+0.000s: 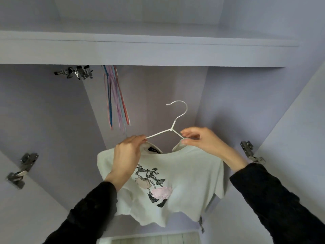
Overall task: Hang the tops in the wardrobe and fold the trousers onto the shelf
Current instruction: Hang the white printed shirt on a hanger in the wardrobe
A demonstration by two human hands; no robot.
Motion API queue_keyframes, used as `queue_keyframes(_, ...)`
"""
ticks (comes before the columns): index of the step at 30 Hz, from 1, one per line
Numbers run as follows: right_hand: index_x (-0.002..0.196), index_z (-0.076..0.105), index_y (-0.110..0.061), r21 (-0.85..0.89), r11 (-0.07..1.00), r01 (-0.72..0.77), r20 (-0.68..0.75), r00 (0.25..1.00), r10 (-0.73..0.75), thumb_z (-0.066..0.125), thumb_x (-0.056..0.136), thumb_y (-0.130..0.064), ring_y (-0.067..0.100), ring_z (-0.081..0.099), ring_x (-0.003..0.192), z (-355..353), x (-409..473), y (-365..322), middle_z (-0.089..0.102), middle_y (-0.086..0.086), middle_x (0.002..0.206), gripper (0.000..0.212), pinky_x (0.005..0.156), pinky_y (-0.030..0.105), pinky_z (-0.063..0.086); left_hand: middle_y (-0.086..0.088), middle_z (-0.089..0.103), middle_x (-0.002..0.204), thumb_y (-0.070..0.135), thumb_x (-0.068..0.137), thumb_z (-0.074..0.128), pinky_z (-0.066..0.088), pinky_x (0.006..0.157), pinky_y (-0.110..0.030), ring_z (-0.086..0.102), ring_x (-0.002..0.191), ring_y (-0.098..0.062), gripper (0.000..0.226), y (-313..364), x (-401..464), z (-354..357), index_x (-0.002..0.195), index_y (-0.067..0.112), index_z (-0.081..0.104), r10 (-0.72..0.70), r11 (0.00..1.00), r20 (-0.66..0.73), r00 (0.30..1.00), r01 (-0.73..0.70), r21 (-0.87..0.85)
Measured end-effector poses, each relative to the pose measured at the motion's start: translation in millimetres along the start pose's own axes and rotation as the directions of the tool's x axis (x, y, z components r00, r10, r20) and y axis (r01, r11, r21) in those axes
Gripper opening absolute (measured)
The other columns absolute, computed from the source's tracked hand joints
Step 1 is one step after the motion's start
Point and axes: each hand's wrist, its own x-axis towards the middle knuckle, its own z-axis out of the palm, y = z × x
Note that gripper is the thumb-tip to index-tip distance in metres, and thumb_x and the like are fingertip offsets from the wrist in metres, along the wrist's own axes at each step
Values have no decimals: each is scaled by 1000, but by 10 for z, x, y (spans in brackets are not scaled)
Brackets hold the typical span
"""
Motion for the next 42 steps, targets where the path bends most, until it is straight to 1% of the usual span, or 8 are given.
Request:
queue_keyframes(8,112,69,-8,-220,964,-148,-79,988,133,64,89,-20,8,61,104,-110,-64,457,69,3,113,27,81,11,36,-10,73,83,-16,72,66,55,60,-37,68,66,-27,31,-132,20,-30,90,9,74,-109,994,-49,993,111,25)
queue_keyframes(13,108,71,-7,-185,975,-120,-278,958,65,61,91,-17,18,64,106,-315,-81,481,70,5,109,22,92,26,45,-15,70,77,-12,75,62,55,51,-44,66,61,-34,25,-185,73,-63,86,8,73,-98,990,-46,994,102,98)
queue_keyframes(17,128,59,-24,-464,880,-102,-91,994,67,60,91,-32,14,56,117,-377,-92,328,62,-5,126,38,98,29,42,-11,72,77,-4,77,57,56,55,-40,68,62,-28,21,-133,120,-40,86,6,73,-47,999,-99,994,49,20)
queue_keyframes(22,109,68,-22,-220,974,61,35,998,-55,62,90,-25,9,62,87,-73,19,33,72,-3,97,20,83,25,46,-1,73,78,6,77,57,47,51,-25,67,60,-19,21,68,136,101,86,13,75,-16,1000,-34,999,15,-14)
queue_keyframes(25,76,67,-16,37,999,-23,59,998,21,56,92,-10,8,58,57,16,65,60,62,-3,61,20,62,18,48,0,72,87,9,86,61,49,61,-28,68,73,-25,14,80,190,174,90,16,74,-45,999,109,993,47,-8)
queue_keyframes(29,75,66,-17,72,983,-167,79,984,162,56,92,-9,10,58,56,-44,81,267,60,0,64,20,60,19,47,-3,61,121,24,94,53,51,87,-42,59,110,-28,28,132,305,247,118,13,64,0,999,263,965,-9,34)
queue_keyframes(36,90,72,-9,379,851,-363,-70,906,418,63,87,-8,10,45,50,-232,87,640,56,3,66,9,49,12,42,-16,43,143,-2,85,44,23,112,-49,26,138,-32,46,563,756,174,131,1,50,451,863,12,892,-440,246)
queue_keyframes(42,100,68,-5,480,801,-358,-51,900,433,45,92,4,12,43,53,-489,370,646,54,4,73,26,53,15,46,-12,18,152,0,79,42,0,113,-55,11,141,-35,68,913,1292,112,144,6,25,553,747,-79,829,-453,487)
